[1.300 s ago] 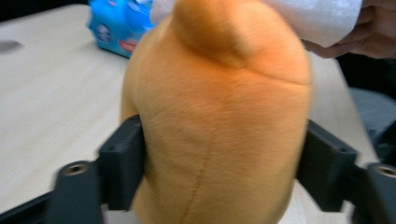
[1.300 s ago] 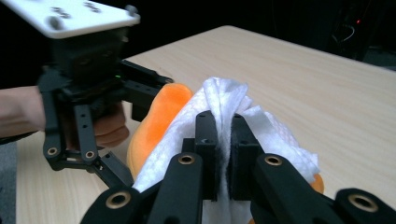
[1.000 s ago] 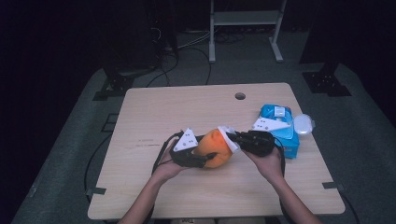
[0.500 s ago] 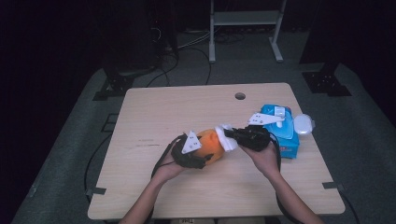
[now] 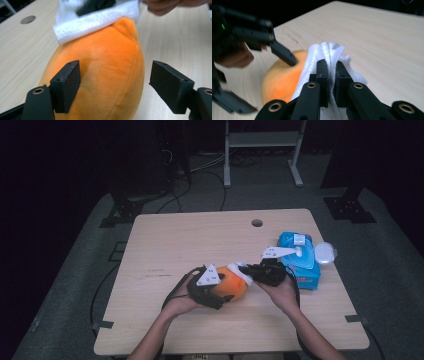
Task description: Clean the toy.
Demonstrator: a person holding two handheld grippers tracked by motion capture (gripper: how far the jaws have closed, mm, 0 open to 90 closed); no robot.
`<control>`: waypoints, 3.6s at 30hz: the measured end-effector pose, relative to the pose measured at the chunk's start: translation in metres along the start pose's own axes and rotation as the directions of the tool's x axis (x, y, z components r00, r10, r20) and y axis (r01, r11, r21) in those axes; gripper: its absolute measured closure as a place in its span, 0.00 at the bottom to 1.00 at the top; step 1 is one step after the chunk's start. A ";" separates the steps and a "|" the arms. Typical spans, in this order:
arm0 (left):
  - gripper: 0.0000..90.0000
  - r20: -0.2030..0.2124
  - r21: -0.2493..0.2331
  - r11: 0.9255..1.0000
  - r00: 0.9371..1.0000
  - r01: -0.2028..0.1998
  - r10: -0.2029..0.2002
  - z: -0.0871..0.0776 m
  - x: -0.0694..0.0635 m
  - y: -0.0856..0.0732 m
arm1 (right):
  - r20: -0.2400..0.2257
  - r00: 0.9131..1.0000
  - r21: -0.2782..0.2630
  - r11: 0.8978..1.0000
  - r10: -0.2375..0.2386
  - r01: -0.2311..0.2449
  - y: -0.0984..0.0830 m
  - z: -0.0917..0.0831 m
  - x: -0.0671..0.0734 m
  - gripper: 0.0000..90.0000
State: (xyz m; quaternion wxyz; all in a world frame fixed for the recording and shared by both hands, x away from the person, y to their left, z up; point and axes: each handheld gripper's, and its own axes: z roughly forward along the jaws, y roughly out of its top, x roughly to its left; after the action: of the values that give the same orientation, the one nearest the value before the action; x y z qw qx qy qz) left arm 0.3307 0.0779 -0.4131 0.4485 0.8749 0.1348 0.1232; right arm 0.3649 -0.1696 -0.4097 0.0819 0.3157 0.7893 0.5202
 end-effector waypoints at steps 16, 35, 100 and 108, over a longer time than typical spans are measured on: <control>0.45 0.022 -0.130 0.982 0.990 0.139 -0.138 -0.007 0.018 -0.006 | -0.068 0.998 0.052 0.999 0.016 -0.013 -0.033 -0.018 0.005 0.93; 0.39 0.008 -0.081 0.991 0.995 0.104 -0.104 0.006 0.009 -0.009 | -0.096 0.995 0.068 0.997 -0.014 0.021 -0.040 -0.038 0.008 0.93; 0.18 -0.087 -0.102 0.978 0.978 0.180 -0.189 -0.065 0.025 -0.036 | 0.131 0.989 0.068 0.995 0.066 -0.075 -0.079 -0.111 -0.043 0.43; 0.18 -0.104 -0.099 0.974 0.972 0.202 -0.212 -0.076 0.027 -0.049 | 0.129 0.990 0.079 0.994 0.060 -0.070 -0.078 -0.109 -0.042 0.42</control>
State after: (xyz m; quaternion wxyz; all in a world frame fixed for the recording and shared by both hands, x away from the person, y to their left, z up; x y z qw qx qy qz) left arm 0.3238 0.1719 -0.4079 0.4885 0.8271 0.2451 0.1312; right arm 0.3152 -0.2980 -0.4379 0.1015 0.3768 0.7927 0.4684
